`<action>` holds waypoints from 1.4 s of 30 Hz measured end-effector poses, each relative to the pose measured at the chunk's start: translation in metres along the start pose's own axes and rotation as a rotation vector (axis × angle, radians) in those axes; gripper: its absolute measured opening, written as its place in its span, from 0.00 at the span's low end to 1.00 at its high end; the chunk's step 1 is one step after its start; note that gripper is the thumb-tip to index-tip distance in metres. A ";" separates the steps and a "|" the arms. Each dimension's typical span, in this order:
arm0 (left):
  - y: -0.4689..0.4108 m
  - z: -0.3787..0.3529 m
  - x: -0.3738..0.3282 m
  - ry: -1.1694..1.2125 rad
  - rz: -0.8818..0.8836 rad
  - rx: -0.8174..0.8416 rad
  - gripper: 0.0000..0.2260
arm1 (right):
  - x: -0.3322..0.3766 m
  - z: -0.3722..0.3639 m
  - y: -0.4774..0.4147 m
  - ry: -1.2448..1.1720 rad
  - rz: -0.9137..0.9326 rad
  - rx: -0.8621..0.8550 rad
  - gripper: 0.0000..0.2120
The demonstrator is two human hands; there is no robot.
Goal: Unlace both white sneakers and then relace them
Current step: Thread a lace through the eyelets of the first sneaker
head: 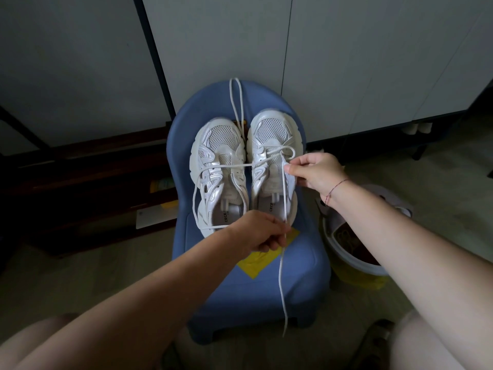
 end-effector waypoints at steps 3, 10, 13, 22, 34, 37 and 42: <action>0.003 -0.006 0.008 -0.101 0.043 0.077 0.07 | 0.000 0.000 0.000 0.019 0.002 -0.003 0.06; 0.008 -0.011 0.023 -0.324 0.091 0.174 0.07 | 0.001 0.001 0.001 0.021 0.003 -0.001 0.06; 0.008 -0.012 0.029 -0.362 0.098 0.163 0.07 | 0.002 0.002 0.002 0.033 0.003 -0.006 0.06; 0.016 0.002 -0.010 -0.456 -0.095 0.043 0.15 | 0.003 -0.001 0.004 0.012 0.002 0.008 0.06; 0.012 0.071 -0.066 -0.616 -0.410 -0.508 0.14 | 0.008 -0.005 0.012 0.090 0.043 0.048 0.05; 0.015 0.071 -0.067 -0.645 -0.424 -0.454 0.10 | 0.015 -0.004 0.014 0.194 0.104 0.000 0.04; 0.029 0.077 -0.084 -0.535 -0.496 -0.463 0.10 | 0.049 -0.027 0.037 0.624 0.582 0.130 0.13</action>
Point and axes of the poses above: each hand's wrist, its own y-axis away from the middle knuckle, its own z-axis out of the back of the hand, x = y × z, the point moved 3 cm from there along -y, towards the middle knuckle, and after that the axes turned 2 degrees about -z, right-handed, at the moved point
